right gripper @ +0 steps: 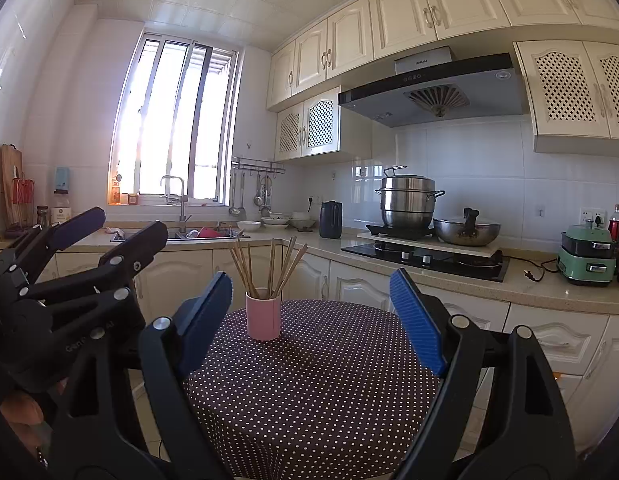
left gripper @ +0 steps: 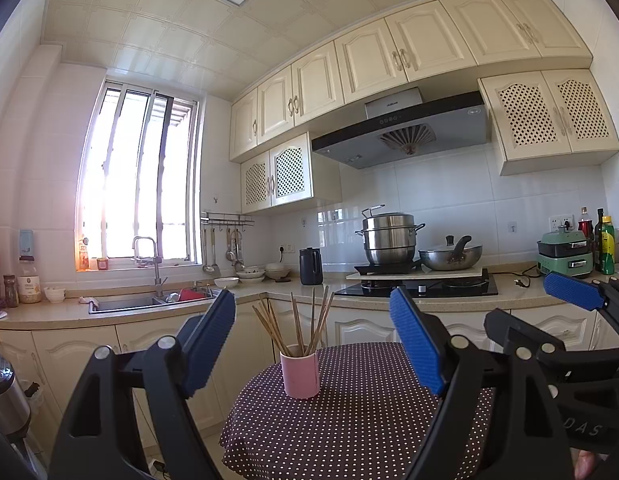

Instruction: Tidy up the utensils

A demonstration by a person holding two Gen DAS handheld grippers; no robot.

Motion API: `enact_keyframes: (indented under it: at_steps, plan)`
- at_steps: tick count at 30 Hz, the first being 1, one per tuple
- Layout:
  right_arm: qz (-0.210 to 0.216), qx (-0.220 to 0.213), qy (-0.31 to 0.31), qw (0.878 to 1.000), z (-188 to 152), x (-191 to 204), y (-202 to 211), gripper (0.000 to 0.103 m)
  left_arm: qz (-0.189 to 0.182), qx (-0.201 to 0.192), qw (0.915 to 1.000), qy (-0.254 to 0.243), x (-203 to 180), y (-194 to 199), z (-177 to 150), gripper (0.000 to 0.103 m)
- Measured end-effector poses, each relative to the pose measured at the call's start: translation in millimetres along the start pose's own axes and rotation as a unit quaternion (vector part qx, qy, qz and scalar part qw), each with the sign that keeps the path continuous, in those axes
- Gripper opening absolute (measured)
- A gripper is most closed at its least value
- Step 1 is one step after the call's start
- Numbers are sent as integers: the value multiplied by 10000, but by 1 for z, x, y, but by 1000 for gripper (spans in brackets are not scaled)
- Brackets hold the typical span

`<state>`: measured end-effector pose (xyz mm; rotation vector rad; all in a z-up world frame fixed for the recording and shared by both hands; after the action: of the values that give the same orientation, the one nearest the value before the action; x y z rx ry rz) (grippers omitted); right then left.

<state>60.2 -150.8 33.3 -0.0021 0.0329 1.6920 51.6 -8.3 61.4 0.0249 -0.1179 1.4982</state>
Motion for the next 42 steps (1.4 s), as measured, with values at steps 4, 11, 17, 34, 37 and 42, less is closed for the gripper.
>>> enact_keyframes:
  at_steps: [4, 11, 17, 34, 37, 42]
  plan:
    - [-2, 6, -2, 10000, -1, 0, 0, 80, -1, 2, 10000, -4, 0, 0, 0, 78]
    - [-1, 9, 0, 10000, -1, 0, 0, 80, 0, 2, 10000, -1, 0, 0, 0, 78]
    - [-2, 12, 4, 10000, -1, 0, 0, 80, -1, 5, 10000, 2, 1, 0, 0, 78]
    - [10, 23, -4, 10000, -4, -1, -1, 80, -8, 12, 10000, 2, 2, 0, -2, 78]
    - [3, 21, 6, 10000, -3, -1, -1, 80, -9, 13, 10000, -1, 2, 0, -2, 78]
    - [10, 24, 0, 10000, -5, -1, -2, 80, -9, 13, 10000, -2, 3, 0, -3, 78]
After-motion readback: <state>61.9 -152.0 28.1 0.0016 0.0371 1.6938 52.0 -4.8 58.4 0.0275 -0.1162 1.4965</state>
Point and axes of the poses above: each gripper's, at about its wrist camera, not at the fingertips, and y roughly against the way its jaws point, x to its left, z to its top, the point moved 9 cm from there along -y, roughly the way its jaws point, and after that the axes turned 5 degrees about -z, right-handed, at the moved point
